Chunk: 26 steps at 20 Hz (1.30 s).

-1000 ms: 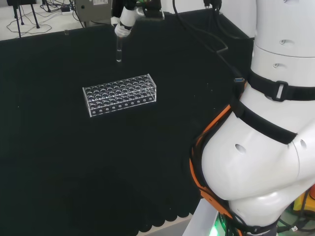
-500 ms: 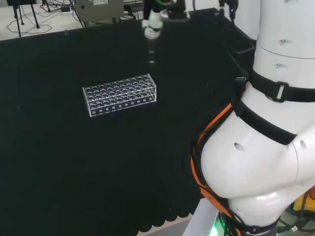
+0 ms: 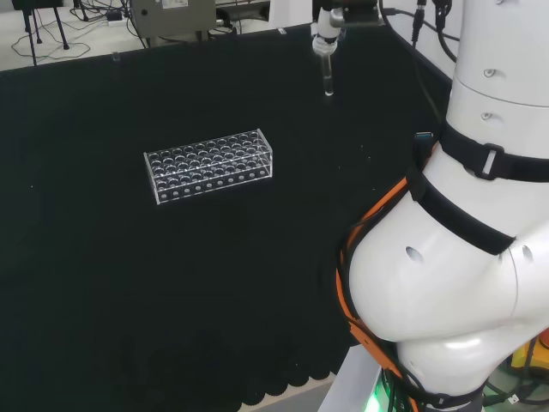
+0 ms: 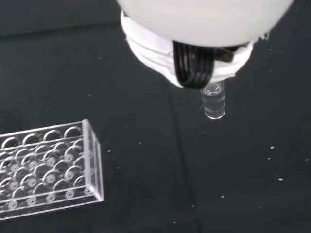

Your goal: Shake the test tube.

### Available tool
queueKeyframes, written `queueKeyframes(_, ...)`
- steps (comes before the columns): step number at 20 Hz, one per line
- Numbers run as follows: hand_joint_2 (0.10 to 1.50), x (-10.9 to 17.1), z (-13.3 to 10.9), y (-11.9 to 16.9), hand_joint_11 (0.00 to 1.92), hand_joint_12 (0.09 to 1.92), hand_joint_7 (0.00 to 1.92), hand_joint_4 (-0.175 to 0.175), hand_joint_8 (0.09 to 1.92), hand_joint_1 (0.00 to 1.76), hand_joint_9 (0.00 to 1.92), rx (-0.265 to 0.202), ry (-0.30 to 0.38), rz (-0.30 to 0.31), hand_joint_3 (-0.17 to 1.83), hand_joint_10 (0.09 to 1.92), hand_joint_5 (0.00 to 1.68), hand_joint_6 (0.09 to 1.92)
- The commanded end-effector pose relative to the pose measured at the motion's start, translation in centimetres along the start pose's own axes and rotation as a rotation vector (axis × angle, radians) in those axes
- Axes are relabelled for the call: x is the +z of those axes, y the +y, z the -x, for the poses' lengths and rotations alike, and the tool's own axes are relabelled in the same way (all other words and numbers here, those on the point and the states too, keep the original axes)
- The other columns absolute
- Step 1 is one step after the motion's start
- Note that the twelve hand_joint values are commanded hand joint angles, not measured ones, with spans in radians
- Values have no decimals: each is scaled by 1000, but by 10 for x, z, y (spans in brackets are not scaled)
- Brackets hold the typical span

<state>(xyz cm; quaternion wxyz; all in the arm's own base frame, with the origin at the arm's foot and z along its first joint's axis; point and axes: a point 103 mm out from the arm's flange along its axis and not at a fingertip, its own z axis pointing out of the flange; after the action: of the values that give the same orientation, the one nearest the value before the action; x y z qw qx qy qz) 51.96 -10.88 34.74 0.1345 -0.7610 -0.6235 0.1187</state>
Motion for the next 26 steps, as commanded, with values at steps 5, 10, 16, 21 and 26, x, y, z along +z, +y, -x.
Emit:
queueKeyframes(5,518,2,-60,7,876,1181,1441,-175,675,1442,1488,-126,48,-2,791,145,1369,506)
queueKeyframes(10,518,7,-116,13,876,1181,1441,-175,674,1442,1489,-232,70,-17,791,144,1370,506)
queueKeyframes(16,517,7,-174,14,875,1181,1442,-175,671,1442,1489,-351,82,-25,792,143,1371,505)
queueKeyframes(21,517,4,-197,13,875,1181,1443,-175,669,1442,1490,-400,85,-23,791,141,1371,503)
queueKeyframes(26,517,4,-185,16,875,1181,1444,-175,668,1442,1491,-377,70,-23,792,140,1372,502)
